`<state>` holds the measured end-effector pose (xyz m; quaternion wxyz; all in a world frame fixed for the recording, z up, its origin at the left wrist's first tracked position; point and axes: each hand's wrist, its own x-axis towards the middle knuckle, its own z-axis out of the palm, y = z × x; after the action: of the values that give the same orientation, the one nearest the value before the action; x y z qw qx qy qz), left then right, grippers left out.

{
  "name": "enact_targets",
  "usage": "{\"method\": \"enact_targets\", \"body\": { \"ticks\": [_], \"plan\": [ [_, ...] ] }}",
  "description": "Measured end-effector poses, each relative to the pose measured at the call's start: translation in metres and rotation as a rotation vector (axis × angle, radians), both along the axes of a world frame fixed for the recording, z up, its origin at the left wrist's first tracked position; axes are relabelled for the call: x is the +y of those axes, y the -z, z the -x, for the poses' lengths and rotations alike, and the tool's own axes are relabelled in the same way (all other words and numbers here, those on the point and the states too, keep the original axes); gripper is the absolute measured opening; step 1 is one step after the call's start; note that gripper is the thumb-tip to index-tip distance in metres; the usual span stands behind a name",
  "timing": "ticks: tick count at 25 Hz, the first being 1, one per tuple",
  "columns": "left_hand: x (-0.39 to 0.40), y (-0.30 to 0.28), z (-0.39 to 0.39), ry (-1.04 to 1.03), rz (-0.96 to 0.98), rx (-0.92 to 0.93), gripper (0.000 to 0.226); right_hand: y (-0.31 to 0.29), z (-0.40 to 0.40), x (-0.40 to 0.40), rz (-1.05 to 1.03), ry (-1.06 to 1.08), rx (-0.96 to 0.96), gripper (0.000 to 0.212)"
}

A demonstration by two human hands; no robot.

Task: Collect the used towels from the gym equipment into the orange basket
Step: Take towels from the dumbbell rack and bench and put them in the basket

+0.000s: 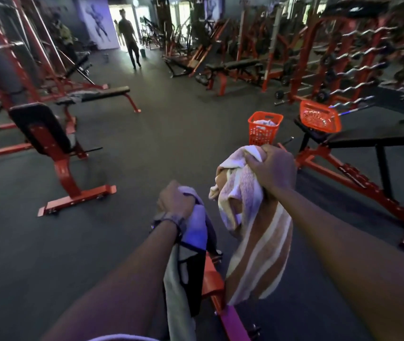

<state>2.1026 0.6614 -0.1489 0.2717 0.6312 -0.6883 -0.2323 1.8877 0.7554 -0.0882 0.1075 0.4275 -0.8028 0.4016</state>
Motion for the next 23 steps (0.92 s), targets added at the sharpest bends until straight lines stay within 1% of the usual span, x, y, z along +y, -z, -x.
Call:
{"method": "enact_targets", "body": {
  "ticks": [4, 6, 8, 10, 13, 16, 19, 21, 23],
  "plan": [
    [-0.041, -0.126, 0.041, 0.160, 0.166, 0.150, 0.012, -0.065, 0.031, -0.016, 0.147, 0.036, 0.005, 0.046],
    [-0.047, -0.191, 0.062, 0.278, 0.238, 0.331, 0.010, -0.104, 0.049, -0.018, 0.226, 0.059, 0.018, 0.045],
    [-0.043, -0.249, 0.084, 0.390, 0.372, 0.451, 0.015, -0.142, 0.070, -0.018, 0.312, 0.093, 0.055, 0.046],
    [-0.035, -0.291, 0.108, 0.410, 0.519, 0.466, 0.023, -0.176, 0.093, -0.015, 0.386, 0.129, 0.080, 0.047],
    [-0.029, -0.315, 0.146, 0.414, 0.625, 0.533, 0.029, -0.207, 0.130, -0.010, 0.418, 0.154, 0.089, 0.046],
    [-0.030, -0.312, 0.208, 0.445, 0.632, 0.580, 0.033, -0.214, 0.188, -0.008, 0.438, 0.176, 0.090, 0.041],
    [-0.038, -0.307, 0.281, 0.411, 0.650, 0.556, 0.030, -0.214, 0.255, -0.016, 0.464, 0.158, 0.052, 0.039],
    [-0.047, -0.308, 0.325, 0.385, 0.638, 0.574, 0.027, -0.214, 0.301, -0.022, 0.459, 0.129, 0.040, 0.039],
    [-0.060, -0.313, 0.360, 0.327, 0.624, 0.586, 0.029, -0.218, 0.342, -0.030, 0.463, 0.113, 0.039, 0.041]
  ]
}}
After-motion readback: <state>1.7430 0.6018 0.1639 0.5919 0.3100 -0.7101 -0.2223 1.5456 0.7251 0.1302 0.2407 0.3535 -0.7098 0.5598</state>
